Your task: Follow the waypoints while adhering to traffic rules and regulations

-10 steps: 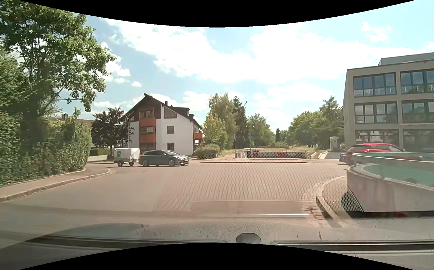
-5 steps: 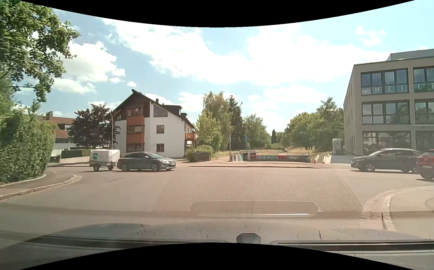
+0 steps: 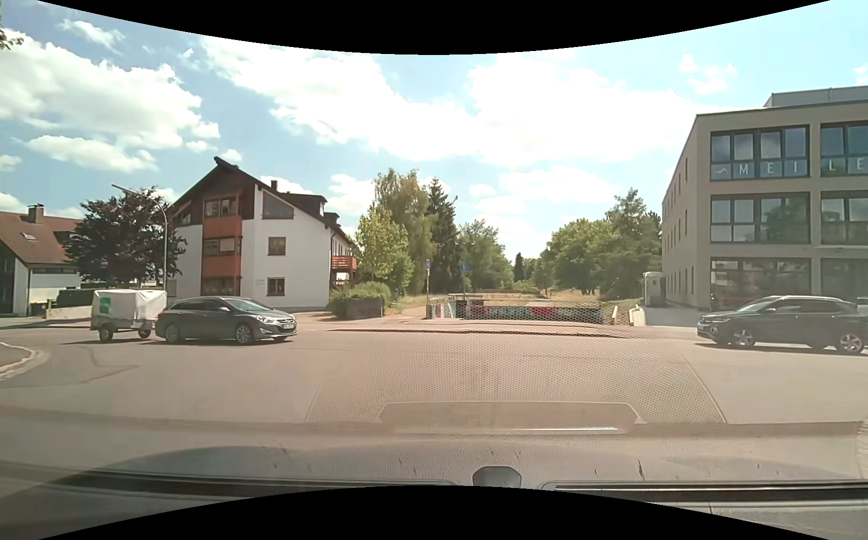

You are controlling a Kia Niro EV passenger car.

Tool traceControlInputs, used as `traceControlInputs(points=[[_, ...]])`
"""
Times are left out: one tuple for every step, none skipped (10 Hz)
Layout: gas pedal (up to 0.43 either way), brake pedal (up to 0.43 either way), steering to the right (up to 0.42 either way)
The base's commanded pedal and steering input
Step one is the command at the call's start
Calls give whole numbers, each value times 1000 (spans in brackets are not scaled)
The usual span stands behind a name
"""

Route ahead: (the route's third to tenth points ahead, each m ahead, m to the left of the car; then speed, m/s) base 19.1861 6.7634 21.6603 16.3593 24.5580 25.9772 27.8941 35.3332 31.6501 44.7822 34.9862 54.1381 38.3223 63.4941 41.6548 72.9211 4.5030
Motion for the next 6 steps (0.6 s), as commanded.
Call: traceControlInputs(points=[[0, 262, 169], [0, 262, 177], [0, 268, 184], [0, 268, 191], [0, 268, 194], [0, 274, 194]])
